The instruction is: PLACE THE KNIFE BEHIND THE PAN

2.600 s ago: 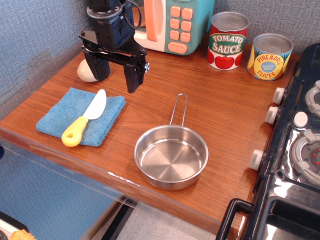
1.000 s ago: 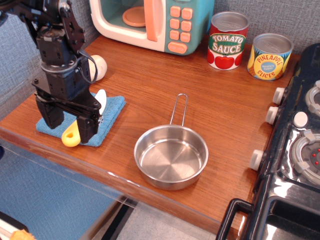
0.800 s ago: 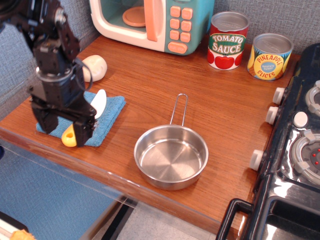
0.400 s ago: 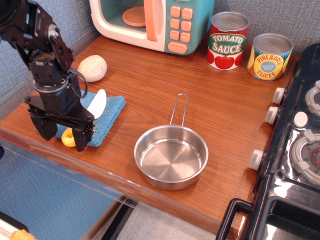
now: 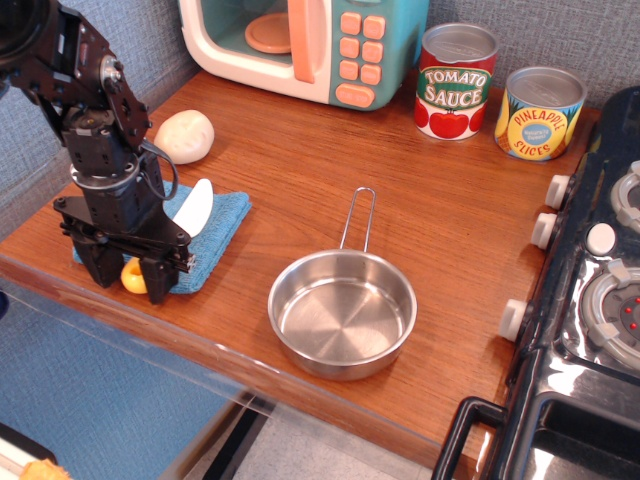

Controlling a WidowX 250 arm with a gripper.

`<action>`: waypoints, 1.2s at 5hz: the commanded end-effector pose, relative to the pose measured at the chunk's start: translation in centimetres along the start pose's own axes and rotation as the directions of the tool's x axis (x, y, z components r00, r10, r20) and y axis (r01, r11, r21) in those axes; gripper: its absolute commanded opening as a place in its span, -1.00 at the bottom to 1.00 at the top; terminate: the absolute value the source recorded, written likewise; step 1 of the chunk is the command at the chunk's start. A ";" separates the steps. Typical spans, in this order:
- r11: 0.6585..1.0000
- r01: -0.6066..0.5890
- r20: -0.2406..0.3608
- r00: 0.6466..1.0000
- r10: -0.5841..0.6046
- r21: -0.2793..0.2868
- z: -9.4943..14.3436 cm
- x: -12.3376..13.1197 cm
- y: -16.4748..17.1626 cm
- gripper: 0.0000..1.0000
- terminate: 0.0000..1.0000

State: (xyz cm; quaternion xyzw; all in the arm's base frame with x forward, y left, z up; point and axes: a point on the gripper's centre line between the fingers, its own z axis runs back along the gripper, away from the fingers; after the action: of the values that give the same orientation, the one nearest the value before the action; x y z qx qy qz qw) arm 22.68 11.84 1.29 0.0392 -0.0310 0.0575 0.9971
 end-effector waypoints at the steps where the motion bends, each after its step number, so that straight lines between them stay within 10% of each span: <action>1: 1.000 -0.002 0.035 0.999 0.001 0.020 1.1 0.4 0.4 -1.00 -1.00; 4: 1.000 -0.012 0.114 0.993 0.011 0.013 6.6 0.9 -0.5 -1.00 -1.00; 6: 0.992 0.114 0.129 0.986 -0.106 -0.057 7.6 5.9 -5.5 -1.00 -1.00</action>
State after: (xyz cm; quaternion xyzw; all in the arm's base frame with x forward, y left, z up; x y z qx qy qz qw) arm 28.48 5.77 7.52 0.0041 -0.0690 -0.0052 0.9976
